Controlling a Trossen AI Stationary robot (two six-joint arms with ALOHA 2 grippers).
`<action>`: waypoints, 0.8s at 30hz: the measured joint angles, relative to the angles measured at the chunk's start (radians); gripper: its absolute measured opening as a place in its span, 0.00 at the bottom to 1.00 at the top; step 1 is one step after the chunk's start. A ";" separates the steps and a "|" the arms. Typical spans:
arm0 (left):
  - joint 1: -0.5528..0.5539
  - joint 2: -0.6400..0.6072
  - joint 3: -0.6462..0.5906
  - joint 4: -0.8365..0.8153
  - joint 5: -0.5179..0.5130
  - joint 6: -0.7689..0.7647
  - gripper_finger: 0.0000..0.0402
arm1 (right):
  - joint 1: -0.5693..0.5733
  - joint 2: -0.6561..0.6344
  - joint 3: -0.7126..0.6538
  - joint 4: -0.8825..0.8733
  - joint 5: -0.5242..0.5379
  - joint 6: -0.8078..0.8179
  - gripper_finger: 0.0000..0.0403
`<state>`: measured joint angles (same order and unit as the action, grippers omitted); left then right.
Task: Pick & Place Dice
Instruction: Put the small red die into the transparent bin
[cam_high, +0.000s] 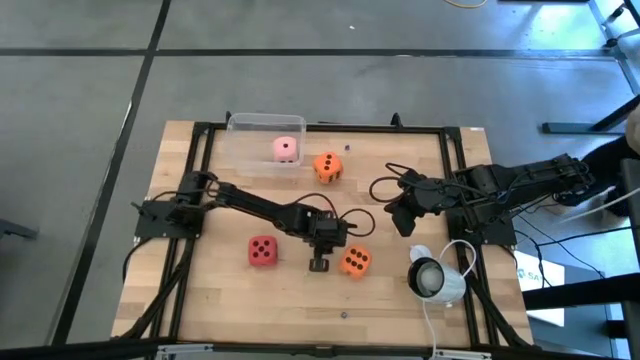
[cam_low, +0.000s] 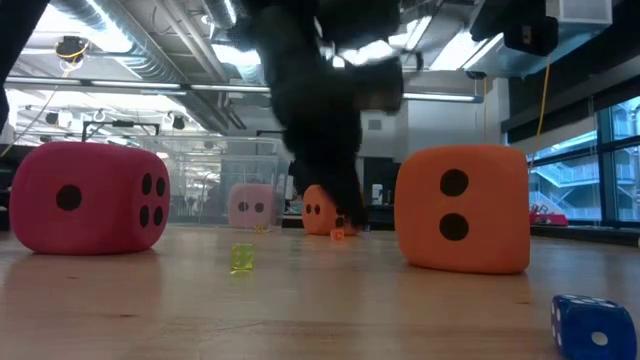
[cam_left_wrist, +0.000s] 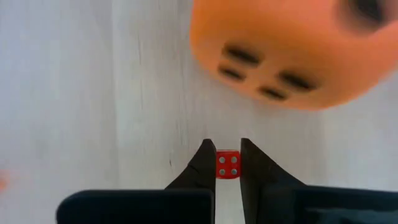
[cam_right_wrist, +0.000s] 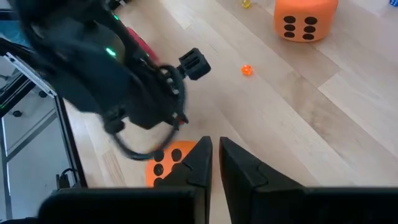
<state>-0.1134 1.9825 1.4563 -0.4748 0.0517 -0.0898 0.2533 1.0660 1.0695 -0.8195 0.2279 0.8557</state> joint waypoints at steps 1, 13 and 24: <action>0.004 -0.014 0.002 0.000 0.000 0.000 0.03 | 0.000 0.000 0.000 0.001 0.000 0.000 0.08; 0.139 -0.289 0.003 -0.118 -0.080 -0.037 0.03 | -0.001 0.000 0.000 0.007 0.008 -0.001 0.08; 0.520 -0.530 0.004 -0.308 -0.182 -0.003 0.03 | -0.001 0.000 0.000 0.032 0.027 -0.001 0.08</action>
<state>0.4066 1.4523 1.4601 -0.7830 -0.1299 -0.0933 0.2527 1.0660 1.0695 -0.7873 0.2546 0.8547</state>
